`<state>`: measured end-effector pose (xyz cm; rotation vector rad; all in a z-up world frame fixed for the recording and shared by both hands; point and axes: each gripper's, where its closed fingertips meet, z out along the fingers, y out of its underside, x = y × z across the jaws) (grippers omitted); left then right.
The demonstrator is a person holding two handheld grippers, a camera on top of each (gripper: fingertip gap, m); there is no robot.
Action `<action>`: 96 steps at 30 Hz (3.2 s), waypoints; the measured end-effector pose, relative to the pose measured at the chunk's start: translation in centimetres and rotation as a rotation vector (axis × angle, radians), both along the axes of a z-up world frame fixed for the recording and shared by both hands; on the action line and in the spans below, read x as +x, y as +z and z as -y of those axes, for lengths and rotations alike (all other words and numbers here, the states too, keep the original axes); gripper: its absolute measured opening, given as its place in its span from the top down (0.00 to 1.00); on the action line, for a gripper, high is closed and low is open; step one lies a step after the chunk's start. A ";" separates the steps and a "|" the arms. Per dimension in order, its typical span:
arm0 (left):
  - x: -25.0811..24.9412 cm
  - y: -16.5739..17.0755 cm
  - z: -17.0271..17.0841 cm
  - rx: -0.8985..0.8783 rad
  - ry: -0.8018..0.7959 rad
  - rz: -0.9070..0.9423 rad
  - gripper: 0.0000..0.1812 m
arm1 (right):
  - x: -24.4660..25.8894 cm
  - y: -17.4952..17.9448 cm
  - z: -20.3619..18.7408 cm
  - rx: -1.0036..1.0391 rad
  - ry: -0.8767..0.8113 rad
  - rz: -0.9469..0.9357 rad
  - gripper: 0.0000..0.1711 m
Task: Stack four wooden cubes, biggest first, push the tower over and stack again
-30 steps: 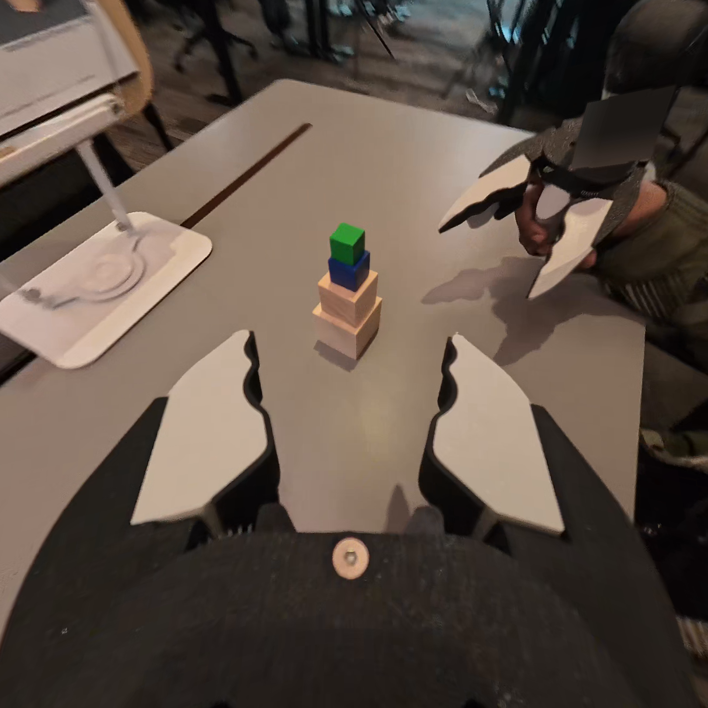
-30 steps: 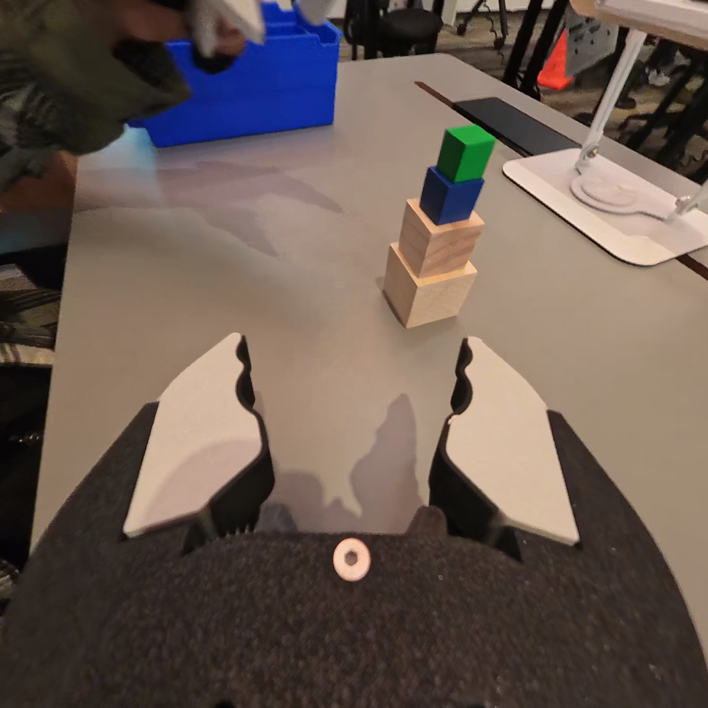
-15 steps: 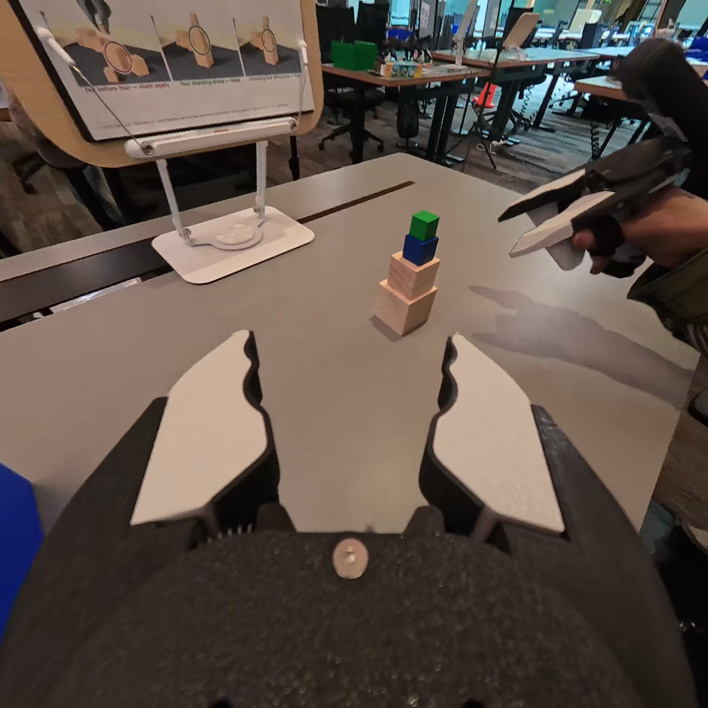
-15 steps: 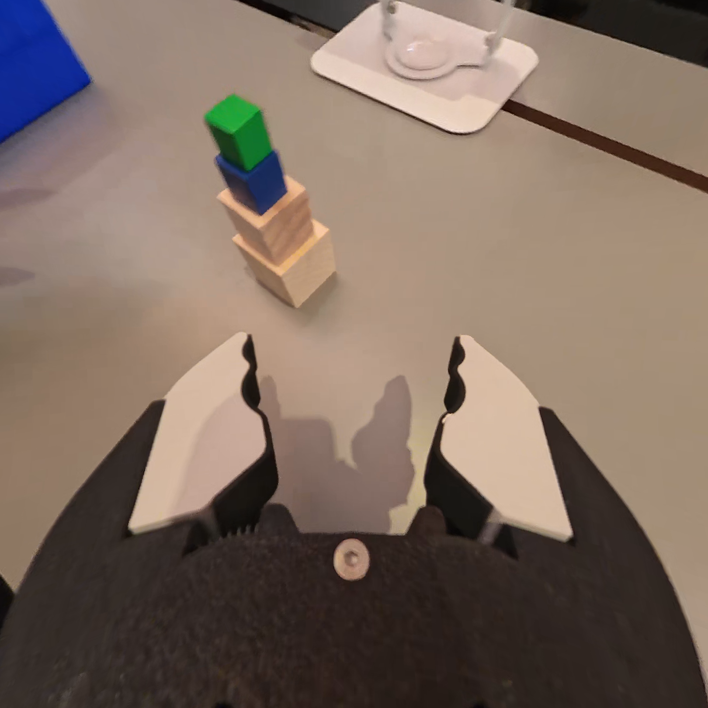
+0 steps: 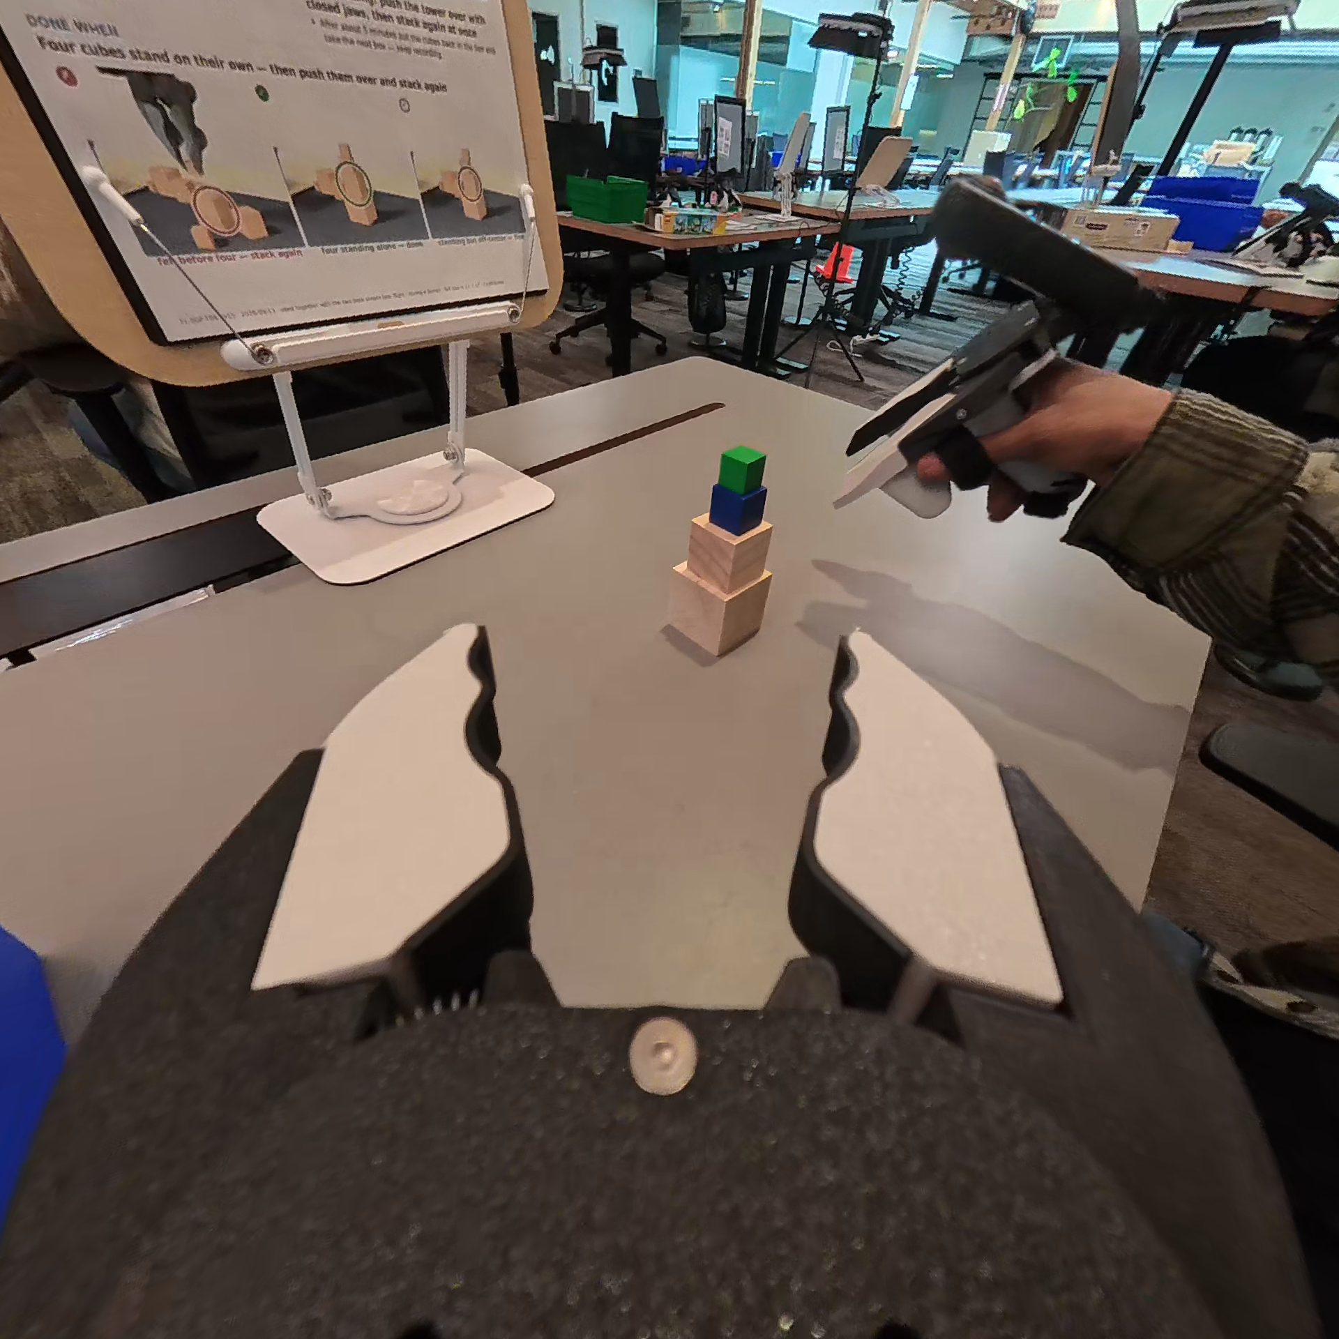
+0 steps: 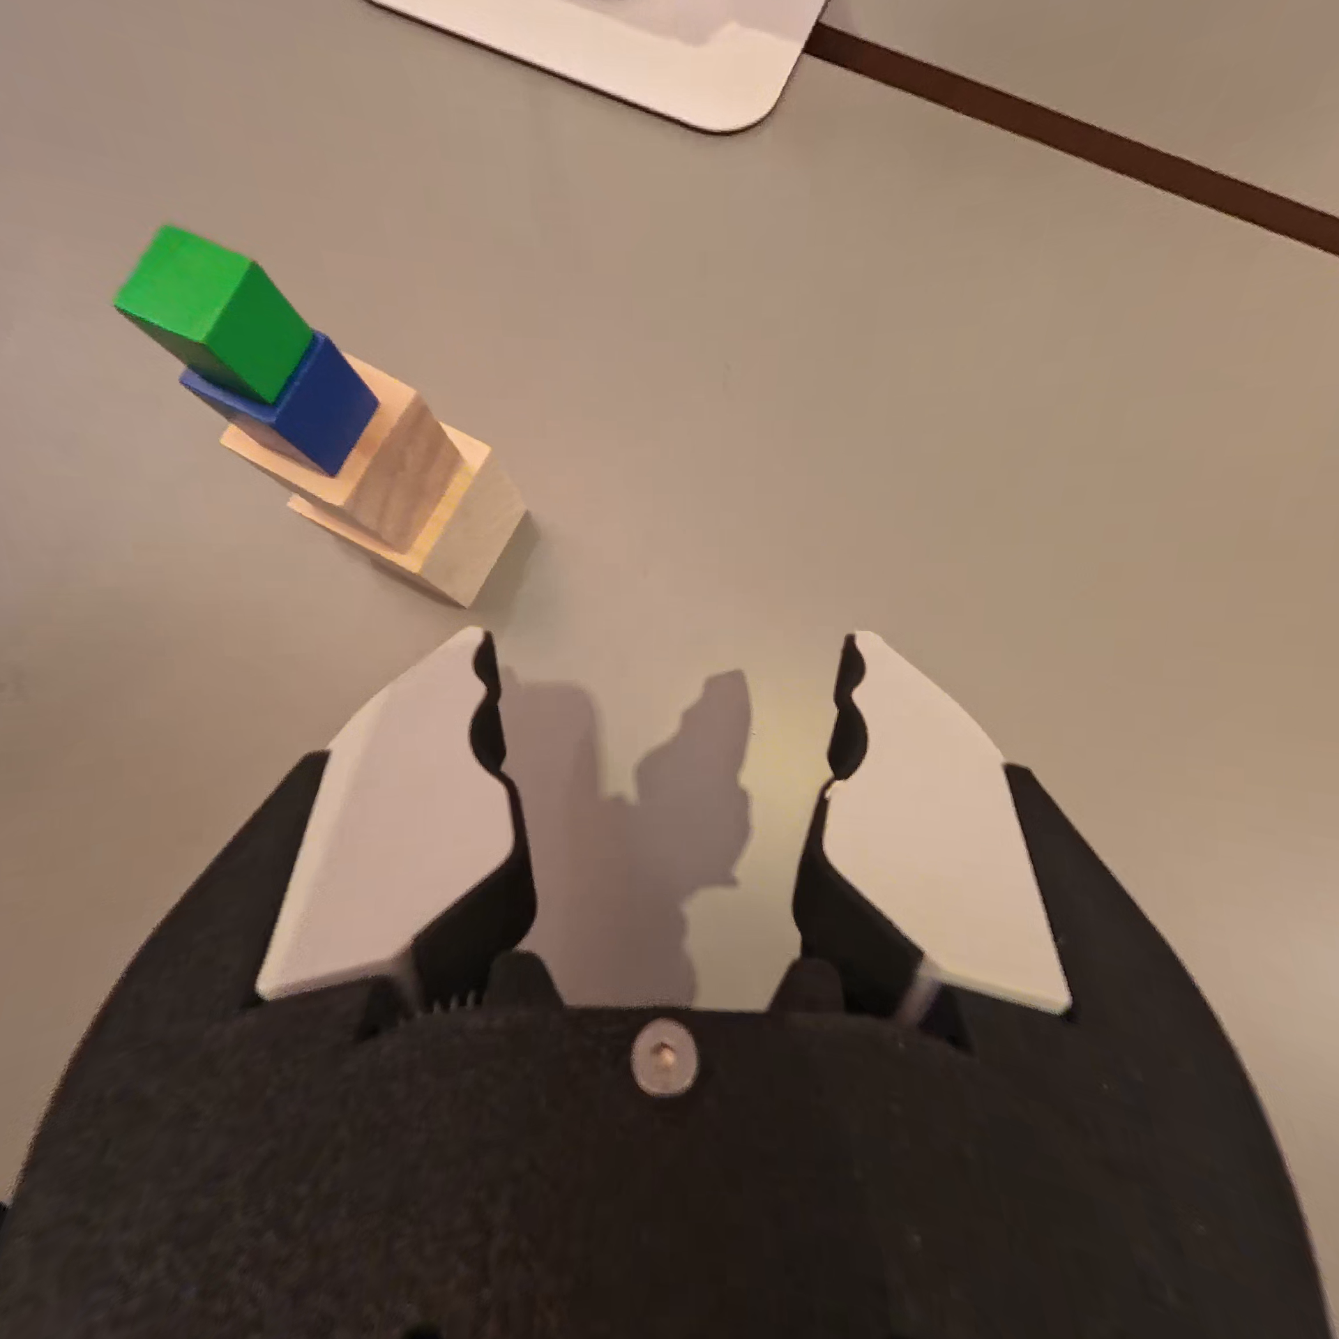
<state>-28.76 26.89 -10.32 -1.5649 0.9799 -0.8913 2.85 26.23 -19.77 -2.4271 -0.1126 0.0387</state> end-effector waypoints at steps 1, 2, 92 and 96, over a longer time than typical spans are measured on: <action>0.0 0.0 0.1 0.005 -0.004 -0.004 0.51 | 0.0 -0.1 -0.1 -0.013 0.002 0.013 0.49; 0.0 0.0 0.1 0.010 -0.005 -0.008 0.51 | -0.2 -0.2 -0.3 -0.029 0.003 0.015 0.52; -1.8 0.4 0.4 -0.010 -0.068 0.007 0.57 | -10.2 -1.0 -5.2 -0.266 0.042 -0.207 1.00; -1.7 0.1 0.4 -0.010 -0.072 -0.009 0.57 | -11.7 -0.5 -5.8 -0.262 0.081 -0.192 1.00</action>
